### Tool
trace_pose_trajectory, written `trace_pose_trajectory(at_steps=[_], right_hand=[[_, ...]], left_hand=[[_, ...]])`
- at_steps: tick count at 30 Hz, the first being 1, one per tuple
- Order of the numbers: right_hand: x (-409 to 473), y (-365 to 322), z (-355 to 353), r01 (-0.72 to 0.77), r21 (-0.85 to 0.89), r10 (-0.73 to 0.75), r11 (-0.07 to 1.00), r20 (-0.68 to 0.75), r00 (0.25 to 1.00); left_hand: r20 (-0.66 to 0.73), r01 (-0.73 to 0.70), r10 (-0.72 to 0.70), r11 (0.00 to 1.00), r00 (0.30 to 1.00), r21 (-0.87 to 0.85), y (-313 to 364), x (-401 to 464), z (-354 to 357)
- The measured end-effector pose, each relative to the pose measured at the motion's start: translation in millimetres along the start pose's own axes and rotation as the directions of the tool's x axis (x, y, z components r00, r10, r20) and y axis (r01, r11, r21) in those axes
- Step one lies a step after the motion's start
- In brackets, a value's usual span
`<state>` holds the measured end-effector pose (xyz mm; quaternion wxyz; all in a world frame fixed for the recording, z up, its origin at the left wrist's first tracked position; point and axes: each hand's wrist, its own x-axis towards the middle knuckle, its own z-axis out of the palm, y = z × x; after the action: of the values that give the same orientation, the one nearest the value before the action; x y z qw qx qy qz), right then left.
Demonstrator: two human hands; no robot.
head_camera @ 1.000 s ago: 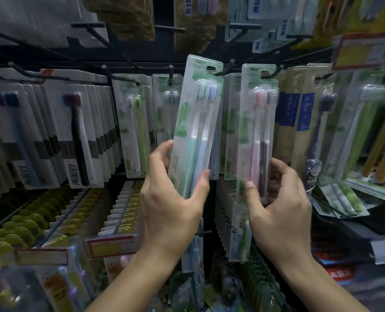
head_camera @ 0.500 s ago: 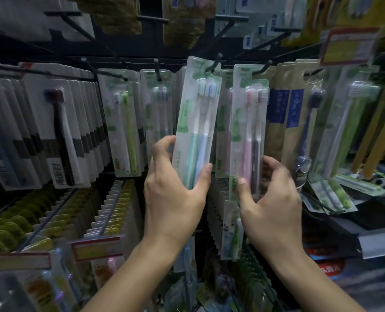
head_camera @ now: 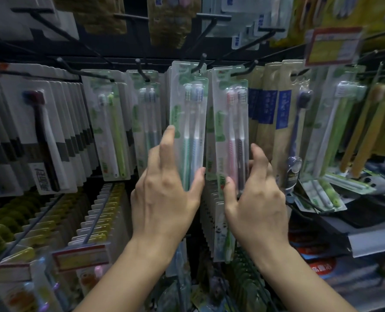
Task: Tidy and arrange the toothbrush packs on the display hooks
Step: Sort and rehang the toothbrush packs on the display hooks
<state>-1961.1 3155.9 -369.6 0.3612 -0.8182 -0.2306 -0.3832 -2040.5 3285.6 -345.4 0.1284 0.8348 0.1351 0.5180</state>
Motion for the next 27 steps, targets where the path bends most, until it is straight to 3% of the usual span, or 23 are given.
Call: trace_pose_trajectory(at_steps=[9, 15, 18, 27], right_hand=[[4, -1, 5, 0.150, -0.094, -0.144, 0.984, 0.061, 0.988], [5, 2, 12, 0.139, -0.058, -0.134, 0.989, 0.085, 0.987], [6, 2, 13, 0.127, -0.055, -0.121, 0.990, 0.097, 0.988], [16, -4, 21, 0.070, -0.086, -0.059, 0.994, 0.131, 0.990]], left_hand=[[-0.003, -0.154, 0.156, 0.981, 0.988, 0.117, -3, 0, 10], [0.012, -0.005, 0.006, 0.997, 1.000, -0.077, -9, 6, 18], [0.001, 0.019, -0.019, 0.996, 1.000, -0.089, -9, 12, 19], [-0.048, -0.157, 0.157, 0.988, 0.986, 0.017, 2, 24, 22]])
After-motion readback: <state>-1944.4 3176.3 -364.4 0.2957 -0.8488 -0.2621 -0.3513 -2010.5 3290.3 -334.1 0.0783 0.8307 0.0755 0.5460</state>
